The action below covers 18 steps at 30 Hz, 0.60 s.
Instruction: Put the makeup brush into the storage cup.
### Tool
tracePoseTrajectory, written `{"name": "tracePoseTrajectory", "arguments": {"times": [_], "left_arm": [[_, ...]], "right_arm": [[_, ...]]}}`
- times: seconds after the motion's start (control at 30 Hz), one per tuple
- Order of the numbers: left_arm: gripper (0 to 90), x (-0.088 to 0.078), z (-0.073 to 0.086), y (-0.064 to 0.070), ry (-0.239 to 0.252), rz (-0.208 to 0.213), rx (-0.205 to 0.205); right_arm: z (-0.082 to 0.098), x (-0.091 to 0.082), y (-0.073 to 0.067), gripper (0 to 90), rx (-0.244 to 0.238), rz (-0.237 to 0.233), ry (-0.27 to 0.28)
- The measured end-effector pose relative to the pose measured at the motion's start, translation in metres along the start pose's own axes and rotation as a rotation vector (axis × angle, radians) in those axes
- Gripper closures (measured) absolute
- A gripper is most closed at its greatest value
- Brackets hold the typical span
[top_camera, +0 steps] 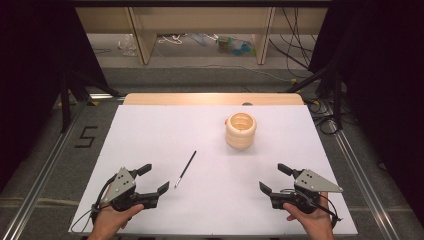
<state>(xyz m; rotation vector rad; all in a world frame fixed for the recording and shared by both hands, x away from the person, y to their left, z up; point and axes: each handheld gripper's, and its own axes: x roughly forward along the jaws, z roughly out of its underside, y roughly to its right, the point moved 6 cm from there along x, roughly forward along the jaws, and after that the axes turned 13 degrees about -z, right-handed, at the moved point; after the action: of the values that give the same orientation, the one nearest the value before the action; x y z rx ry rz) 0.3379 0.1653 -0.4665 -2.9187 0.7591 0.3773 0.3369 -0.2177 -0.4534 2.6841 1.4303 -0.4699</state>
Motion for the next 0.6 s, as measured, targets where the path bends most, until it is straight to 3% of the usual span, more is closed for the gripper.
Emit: {"name": "tracePoseTrajectory", "arguments": {"times": [0.07, 0.1, 0.2, 0.43, 0.5, 0.53, 0.6], "left_arm": [[17.3, 0.0000, 0.0000, 0.0001, 0.000, 0.000, 0.001], [17.3, -0.0001, -0.0001, 0.0003, 0.000, 0.001, 0.001], [17.3, -0.0005, 0.0002, 0.0005, -0.002, 0.002, 0.004], [17.3, -0.0002, 0.0005, 0.0008, -0.004, 0.002, 0.004], [17.3, -0.0001, 0.0005, 0.0007, -0.005, 0.002, 0.003], [17.3, -0.0001, 0.0005, 0.0007, -0.005, 0.002, 0.004], [17.3, -0.0003, 0.0004, 0.0008, -0.006, 0.003, 0.004]], "right_arm": [[0.0004, -0.0016, 0.0001, 16.1, -0.004, 0.010, -0.021], [-0.0001, -0.0006, 0.0003, 16.1, -0.002, 0.019, -0.002], [0.0008, -0.0009, 0.0006, 16.1, -0.008, 0.003, -0.023], [0.0007, -0.0005, 0.0000, 16.5, -0.009, 0.015, -0.022], [-0.0004, -0.0010, 0.0026, 16.5, -0.038, 0.027, -0.017], [0.0010, -0.0013, 0.0005, 16.5, -0.011, 0.016, -0.031], [0.0011, -0.0012, 0.0005, 16.5, -0.011, 0.022, -0.033]]}}
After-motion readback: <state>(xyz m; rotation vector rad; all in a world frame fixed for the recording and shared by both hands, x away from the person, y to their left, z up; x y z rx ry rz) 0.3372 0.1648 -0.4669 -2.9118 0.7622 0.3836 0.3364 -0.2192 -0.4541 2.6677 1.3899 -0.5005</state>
